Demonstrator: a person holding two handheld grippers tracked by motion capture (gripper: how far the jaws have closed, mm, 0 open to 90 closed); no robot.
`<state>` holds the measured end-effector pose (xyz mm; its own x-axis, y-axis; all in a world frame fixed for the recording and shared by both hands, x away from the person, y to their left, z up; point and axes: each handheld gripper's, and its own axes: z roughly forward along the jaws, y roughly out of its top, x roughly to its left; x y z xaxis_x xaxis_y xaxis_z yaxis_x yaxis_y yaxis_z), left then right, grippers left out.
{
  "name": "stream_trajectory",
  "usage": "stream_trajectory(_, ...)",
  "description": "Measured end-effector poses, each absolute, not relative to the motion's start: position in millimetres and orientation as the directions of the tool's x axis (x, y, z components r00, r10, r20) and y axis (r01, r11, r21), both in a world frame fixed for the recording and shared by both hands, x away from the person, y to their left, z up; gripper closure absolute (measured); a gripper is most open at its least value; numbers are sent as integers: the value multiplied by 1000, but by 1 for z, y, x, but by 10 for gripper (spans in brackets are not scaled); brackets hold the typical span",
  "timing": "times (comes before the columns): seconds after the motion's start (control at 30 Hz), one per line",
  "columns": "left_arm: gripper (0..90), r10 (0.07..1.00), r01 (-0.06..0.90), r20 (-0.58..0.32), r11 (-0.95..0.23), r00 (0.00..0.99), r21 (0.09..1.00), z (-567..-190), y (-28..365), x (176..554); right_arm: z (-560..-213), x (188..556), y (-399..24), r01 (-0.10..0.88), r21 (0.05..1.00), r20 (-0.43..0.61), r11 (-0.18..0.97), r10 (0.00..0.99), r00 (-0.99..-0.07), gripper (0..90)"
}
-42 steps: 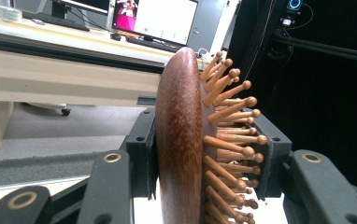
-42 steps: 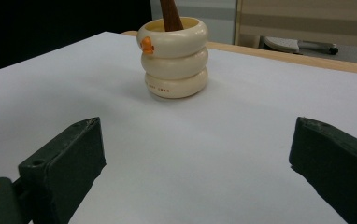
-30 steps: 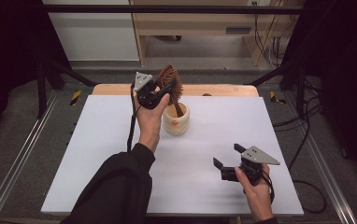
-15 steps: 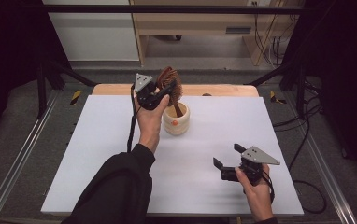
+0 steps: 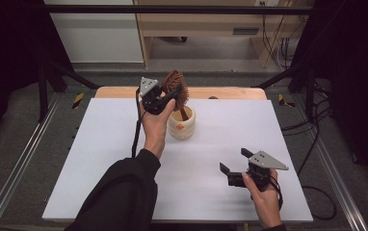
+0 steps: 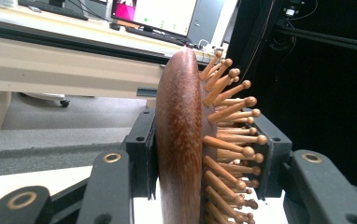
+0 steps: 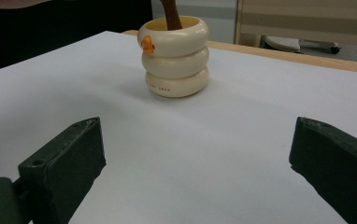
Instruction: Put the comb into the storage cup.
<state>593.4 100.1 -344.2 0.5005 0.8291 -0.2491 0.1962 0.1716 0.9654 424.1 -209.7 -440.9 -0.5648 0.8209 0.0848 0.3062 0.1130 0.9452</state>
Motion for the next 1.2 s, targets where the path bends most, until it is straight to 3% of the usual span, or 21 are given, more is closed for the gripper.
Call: stream_trajectory(1.2,512,822,207,-265,183,504,961,-351,98,594,-442,425,-209,310,944,87,115,819,-567,38)
